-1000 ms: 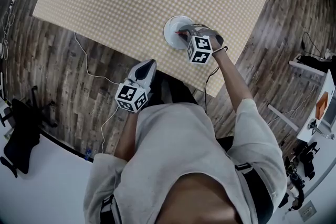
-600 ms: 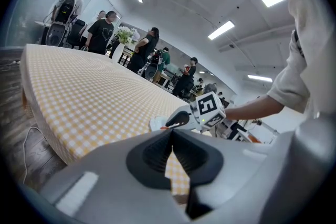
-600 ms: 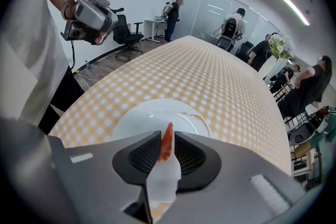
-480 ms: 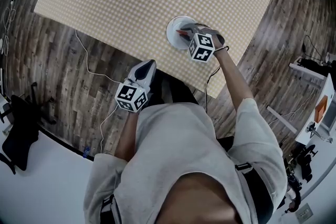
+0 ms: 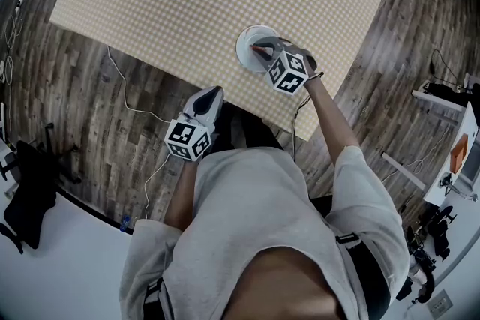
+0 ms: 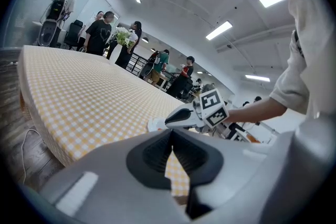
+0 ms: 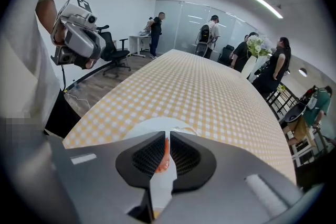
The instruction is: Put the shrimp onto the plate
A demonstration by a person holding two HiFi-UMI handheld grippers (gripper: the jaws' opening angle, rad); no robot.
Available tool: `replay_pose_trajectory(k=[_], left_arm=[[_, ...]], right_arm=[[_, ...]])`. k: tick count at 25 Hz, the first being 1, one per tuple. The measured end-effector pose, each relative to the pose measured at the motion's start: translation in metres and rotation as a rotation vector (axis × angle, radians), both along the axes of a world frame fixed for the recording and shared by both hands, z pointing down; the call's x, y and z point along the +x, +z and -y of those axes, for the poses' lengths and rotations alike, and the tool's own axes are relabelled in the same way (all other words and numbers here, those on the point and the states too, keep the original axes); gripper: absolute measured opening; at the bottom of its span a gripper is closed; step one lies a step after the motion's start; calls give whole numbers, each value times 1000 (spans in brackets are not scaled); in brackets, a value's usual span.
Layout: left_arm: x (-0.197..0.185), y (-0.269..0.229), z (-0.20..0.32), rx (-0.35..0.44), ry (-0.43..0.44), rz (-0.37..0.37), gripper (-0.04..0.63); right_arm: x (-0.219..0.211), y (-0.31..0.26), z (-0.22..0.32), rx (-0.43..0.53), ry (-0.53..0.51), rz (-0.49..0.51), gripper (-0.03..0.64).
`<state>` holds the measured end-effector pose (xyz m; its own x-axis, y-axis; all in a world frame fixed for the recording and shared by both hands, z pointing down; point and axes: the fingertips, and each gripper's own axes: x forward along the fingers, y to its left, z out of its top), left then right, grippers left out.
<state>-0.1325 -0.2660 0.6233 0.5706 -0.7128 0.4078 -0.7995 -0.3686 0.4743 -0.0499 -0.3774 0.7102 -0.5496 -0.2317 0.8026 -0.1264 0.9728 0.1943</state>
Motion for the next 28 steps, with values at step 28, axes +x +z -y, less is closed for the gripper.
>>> replay_pose_trajectory(k=[28], left_arm=[[-5,-96,22,297,153,-3,9]], right_arm=[[36,-169,-27,-36,857,839,0]])
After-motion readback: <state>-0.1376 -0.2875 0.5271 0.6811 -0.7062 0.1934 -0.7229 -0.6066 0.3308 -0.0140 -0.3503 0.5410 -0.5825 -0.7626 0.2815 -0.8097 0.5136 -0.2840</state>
